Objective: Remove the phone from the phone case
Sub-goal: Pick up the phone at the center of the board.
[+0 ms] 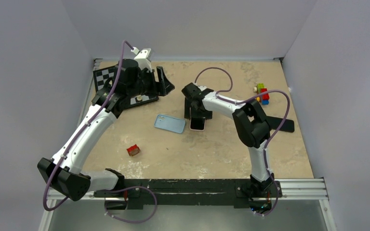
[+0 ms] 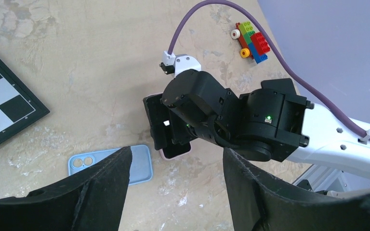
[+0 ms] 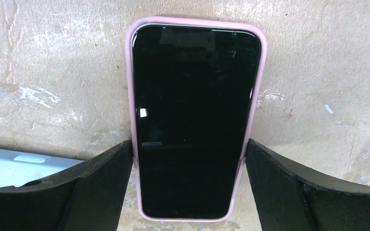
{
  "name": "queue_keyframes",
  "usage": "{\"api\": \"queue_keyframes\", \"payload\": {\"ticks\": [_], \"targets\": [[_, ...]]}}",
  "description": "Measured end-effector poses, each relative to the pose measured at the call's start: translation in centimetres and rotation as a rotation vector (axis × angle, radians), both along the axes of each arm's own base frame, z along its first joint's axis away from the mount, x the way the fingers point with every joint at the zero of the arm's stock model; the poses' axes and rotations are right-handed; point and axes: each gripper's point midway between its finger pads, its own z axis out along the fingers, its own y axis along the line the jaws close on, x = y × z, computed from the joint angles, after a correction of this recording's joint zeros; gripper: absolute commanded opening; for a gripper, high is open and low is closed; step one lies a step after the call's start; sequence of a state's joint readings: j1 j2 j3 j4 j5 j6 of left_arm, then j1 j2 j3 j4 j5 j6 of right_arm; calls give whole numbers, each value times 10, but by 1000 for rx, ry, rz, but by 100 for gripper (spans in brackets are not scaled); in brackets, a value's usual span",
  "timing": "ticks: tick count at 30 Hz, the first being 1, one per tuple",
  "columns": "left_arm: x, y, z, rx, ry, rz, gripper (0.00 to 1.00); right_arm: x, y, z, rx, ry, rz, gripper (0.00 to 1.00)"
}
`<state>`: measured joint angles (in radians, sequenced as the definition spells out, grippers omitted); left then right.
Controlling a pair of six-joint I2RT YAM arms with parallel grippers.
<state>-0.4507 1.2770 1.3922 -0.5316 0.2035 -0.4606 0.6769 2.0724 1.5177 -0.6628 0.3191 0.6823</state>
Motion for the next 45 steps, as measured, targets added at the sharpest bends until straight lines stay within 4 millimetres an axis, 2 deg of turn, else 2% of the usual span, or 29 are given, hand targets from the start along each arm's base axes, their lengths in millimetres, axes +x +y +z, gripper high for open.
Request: {"api": "queue_keyframes", "payload": {"ticks": [6, 8, 10, 12, 13, 15, 19, 23, 26, 29, 32, 34, 38, 45], "targets": [[0, 0, 0, -1, 2, -2, 73, 2, -1, -2, 40, 19, -22, 79], [0, -1, 0, -3, 2, -5, 73, 2, -2, -3, 43, 21, -24, 67], [-1, -1, 0, -4, 2, -7, 76, 2, -3, -4, 51, 21, -25, 50], [0, -1, 1, -7, 1, -7, 81, 2, -4, -3, 73, 10, -25, 22], [0, -1, 1, -7, 0, -7, 83, 2, -3, -2, 83, 3, -25, 12], [1, -1, 1, -12, -2, -7, 86, 0, -4, 1, 119, -28, -15, 0], [0, -2, -1, -17, 6, -9, 91, -13, -16, 5, 150, -50, -16, 0], [2, -4, -7, -19, 23, -11, 87, -27, -29, 18, 163, -61, -22, 0], [5, -10, -9, -32, 23, -32, 81, -24, -29, 48, 287, -125, -47, 0], [5, -19, -15, -59, 29, -73, 78, -16, -35, 85, 509, -202, -124, 0], [3, -30, -21, -95, 44, -127, 78, -9, -44, 111, 728, -247, -224, 0], [3, -38, -24, -112, 54, -158, 78, -6, -49, 120, 824, -262, -291, 0], [1, -54, -30, -123, 51, -208, 77, -13, -33, 140, 1010, -223, -379, 0], [-25, -86, -41, -86, 32, -308, 65, -13, -19, 190, 1222, -232, -453, 0]]}}
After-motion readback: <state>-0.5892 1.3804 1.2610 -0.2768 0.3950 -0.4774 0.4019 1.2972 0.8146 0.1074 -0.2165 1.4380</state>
